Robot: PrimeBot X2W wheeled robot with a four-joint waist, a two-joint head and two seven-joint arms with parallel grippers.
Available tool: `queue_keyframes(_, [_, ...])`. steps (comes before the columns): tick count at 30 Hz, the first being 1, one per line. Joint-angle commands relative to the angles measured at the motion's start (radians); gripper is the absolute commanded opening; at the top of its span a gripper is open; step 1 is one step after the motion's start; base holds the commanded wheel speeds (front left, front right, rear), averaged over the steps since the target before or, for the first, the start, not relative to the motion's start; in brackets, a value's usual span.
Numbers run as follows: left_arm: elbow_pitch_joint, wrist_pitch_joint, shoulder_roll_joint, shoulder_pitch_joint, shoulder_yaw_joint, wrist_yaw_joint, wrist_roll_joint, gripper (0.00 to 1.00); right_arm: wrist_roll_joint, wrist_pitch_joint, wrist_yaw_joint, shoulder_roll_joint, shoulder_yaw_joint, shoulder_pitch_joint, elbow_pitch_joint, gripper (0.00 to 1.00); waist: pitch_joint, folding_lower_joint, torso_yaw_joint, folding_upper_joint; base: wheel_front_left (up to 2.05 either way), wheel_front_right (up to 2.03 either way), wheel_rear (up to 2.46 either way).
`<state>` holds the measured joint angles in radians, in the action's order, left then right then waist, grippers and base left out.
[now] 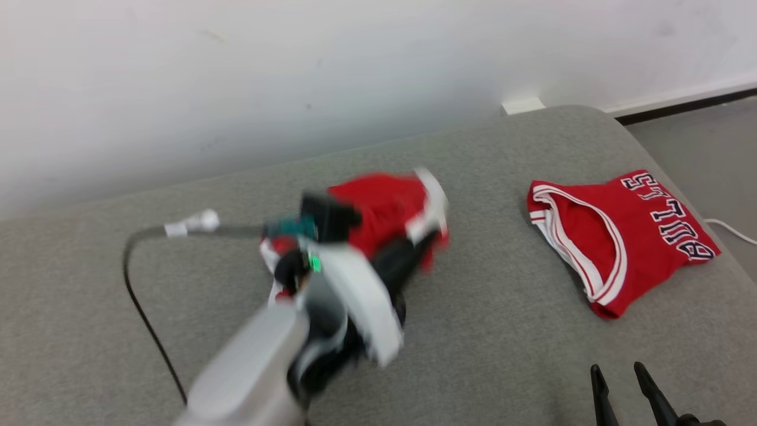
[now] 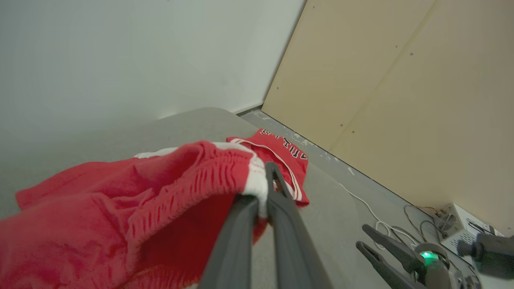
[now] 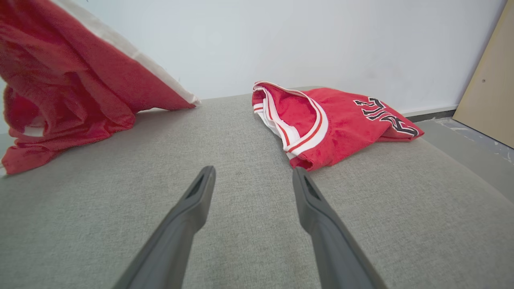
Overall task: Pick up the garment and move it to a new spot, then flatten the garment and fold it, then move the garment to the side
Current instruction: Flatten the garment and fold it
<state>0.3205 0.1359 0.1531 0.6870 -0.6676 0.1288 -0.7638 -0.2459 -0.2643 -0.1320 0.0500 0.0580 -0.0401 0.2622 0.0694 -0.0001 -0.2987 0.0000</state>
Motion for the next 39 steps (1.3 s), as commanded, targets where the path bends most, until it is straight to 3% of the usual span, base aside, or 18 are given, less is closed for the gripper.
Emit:
queue_keyframes(1, [-0.046, 0.01, 0.036, -0.079, -0.01, 0.001, -0.029, 0.0, 0.009, 0.001, 0.003, 0.002, -0.005, -0.011, 0.001, 1.0, -0.013, 0.0001, 0.027, 0.0, 0.0, 0.0, 0.0])
queue_keyframes(3, [-0.122, 0.025, 0.084, -0.188, -0.045, 0.001, -0.032, 0.0, 0.016, 0.001, 0.003, 0.002, -0.015, -0.018, 0.0, 1.0, -0.015, 0.0001, 0.05, 0.0, 0.0, 0.0, 0.0])
queue_keyframes(7, [-0.218, 0.009, 0.161, -0.379, -0.062, -0.046, -0.04, 0.0, 0.032, 0.001, 0.003, 0.002, -0.028, -0.029, -0.004, 1.0, -0.02, 0.0001, 0.097, 0.0, 0.0, 0.0, 0.0])
queue_keyframes(14, [-0.238, -0.056, 0.262, -0.569, -0.063, -0.111, -0.007, 0.0, 0.054, 0.001, 0.003, 0.002, -0.041, -0.052, -0.005, 1.0, -0.043, 0.0001, 0.172, 0.0, 0.0, 0.0, 0.0])
queue_keyframes(24, [-0.098, -0.183, 0.354, -0.659, -0.034, -0.079, 0.009, 0.0, 0.057, 0.001, 0.003, 0.002, -0.056, -0.084, -0.01, 1.0, -0.073, 0.0001, 0.238, 0.0, 0.0, 0.0, 0.0])
queue_keyframes(32, [0.067, -0.259, 0.368, -0.603, -0.027, -0.045, 0.036, 0.0, 0.057, 0.001, 0.003, 0.002, -0.047, -0.08, -0.008, 1.0, -0.089, 0.0001, 0.264, 0.0, 0.0, 0.0, 0.0])
queue_keyframes(34, [0.089, -0.28, 0.359, -0.595, -0.023, -0.041, 0.031, 0.55, 0.057, 0.001, 0.003, 0.002, -0.047, -0.082, -0.009, 1.0, -0.092, 0.0001, 0.265, 0.0, 0.0, 0.0, 0.0])
queue_keyframes(35, [0.098, -0.289, 0.356, -0.593, -0.023, -0.039, 0.032, 0.91, 0.058, 0.001, 0.003, 0.002, -0.047, -0.085, -0.011, 1.0, -0.094, 0.0001, 0.266, 0.0, 0.0, 0.0, 0.0])
queue_keyframes(36, [0.107, -0.291, 0.354, -0.594, -0.025, -0.037, 0.029, 1.0, 0.058, 0.001, 0.003, 0.002, -0.047, -0.087, -0.012, 1.0, -0.096, 0.0001, 0.266, 0.0, 0.0, 0.0, 0.0])
queue_keyframes(39, [0.117, -0.3, 0.347, -0.604, -0.018, -0.041, 0.015, 1.0, 0.062, 0.001, 0.003, 0.002, -0.05, -0.092, -0.016, 1.0, -0.102, 0.0001, 0.269, 0.0, 0.0, 0.0, 0.0])
